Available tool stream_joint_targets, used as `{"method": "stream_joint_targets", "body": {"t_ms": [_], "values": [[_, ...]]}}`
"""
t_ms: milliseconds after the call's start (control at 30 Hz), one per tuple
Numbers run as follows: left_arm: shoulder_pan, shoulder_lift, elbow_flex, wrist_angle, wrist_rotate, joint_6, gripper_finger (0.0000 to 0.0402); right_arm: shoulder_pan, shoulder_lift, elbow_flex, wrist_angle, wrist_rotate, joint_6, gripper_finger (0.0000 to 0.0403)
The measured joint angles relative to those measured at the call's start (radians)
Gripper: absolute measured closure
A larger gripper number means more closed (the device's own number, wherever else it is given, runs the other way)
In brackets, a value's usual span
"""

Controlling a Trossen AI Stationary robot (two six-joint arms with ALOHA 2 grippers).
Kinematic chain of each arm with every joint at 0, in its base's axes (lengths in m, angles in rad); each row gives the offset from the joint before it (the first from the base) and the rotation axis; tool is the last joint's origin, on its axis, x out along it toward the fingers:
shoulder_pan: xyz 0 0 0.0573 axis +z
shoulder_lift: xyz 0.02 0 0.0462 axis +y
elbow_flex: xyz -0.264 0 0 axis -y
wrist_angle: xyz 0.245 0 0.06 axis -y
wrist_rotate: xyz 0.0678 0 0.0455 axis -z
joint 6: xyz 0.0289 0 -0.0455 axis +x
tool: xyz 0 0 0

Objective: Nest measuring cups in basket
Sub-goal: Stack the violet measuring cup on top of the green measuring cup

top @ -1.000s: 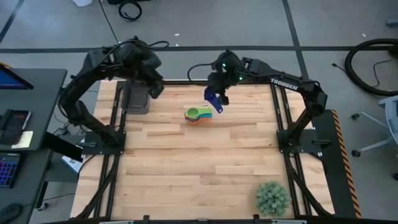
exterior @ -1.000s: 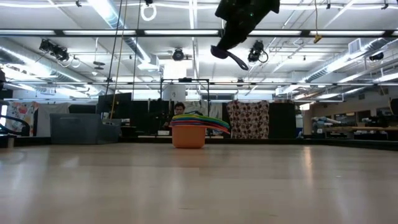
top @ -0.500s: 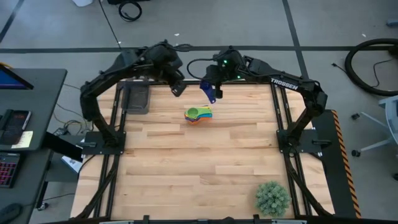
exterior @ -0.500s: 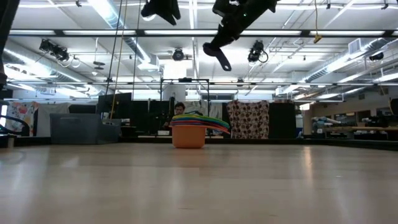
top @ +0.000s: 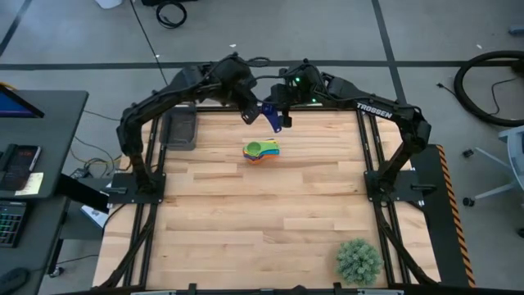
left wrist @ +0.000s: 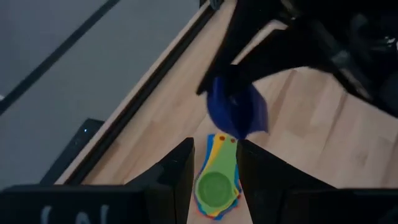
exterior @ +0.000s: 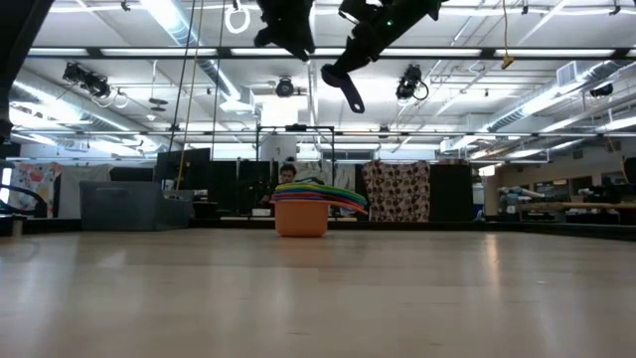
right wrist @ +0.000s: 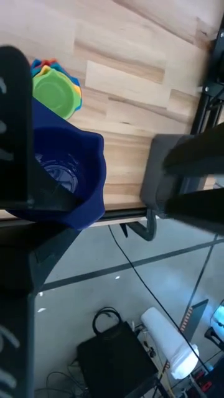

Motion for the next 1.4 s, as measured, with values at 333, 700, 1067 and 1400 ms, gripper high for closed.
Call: {"method": "stream_joint_targets", "body": {"t_ms": [333,700,1067,1400], "values": [[0.071,0.001,-0.132,0.125,0.215,0.024,0.0276,0.0,0.0,-0.001,0.003,-0.04,-0.003,0.0382],[0.09,0.0,-0.183,0.191,0.325,0.02,0.0276,0.0,-0.002,-0.002,-0.005,-0.024,-0.003,0.0382],[0.096,-0.047,-0.182,0.205,0.354,-0.023,0.0276,0.002,0.001,0.0,0.004,0.001,0.001,0.0382],[0.079,-0.046,-0.183,0.211,0.328,-0.001,0.0276,0.002,0.001,0.0,0.015,0.002,0.0,0.0382]]}}
